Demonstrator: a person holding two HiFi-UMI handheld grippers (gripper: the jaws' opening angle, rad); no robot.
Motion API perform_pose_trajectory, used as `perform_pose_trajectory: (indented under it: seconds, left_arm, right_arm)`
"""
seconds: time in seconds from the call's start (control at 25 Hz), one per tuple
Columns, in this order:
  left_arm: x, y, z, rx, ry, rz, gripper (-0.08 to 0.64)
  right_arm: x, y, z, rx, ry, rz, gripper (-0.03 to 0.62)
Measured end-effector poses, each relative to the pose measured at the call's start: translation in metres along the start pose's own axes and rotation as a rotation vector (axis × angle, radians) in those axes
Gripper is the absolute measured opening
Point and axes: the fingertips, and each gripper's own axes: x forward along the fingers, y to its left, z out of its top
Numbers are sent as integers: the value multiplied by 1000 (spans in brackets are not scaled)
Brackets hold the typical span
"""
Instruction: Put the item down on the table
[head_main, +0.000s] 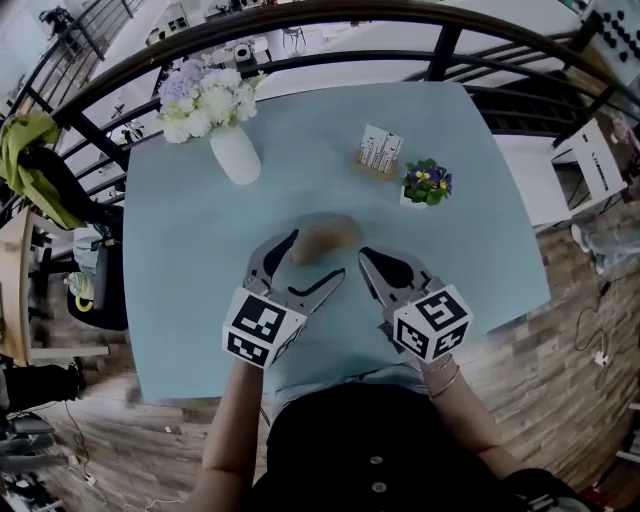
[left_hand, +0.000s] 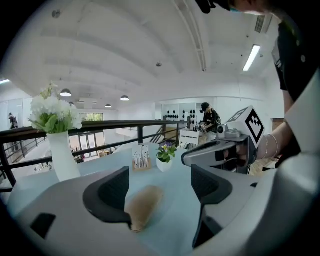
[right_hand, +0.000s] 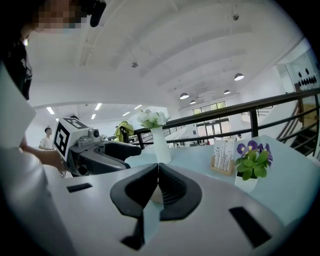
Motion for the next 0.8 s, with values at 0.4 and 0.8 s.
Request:
perform_pose_trajectory:
  seconds: [0.4,0.8]
  left_arm:
    - [-29,0,4,-15,-57,93,248]
    - [-50,3,1,-111,-142,156,98]
  right_arm:
    - [5,24,14,-65,-6,64,8]
    - [10,44,6,-83,26,127,9]
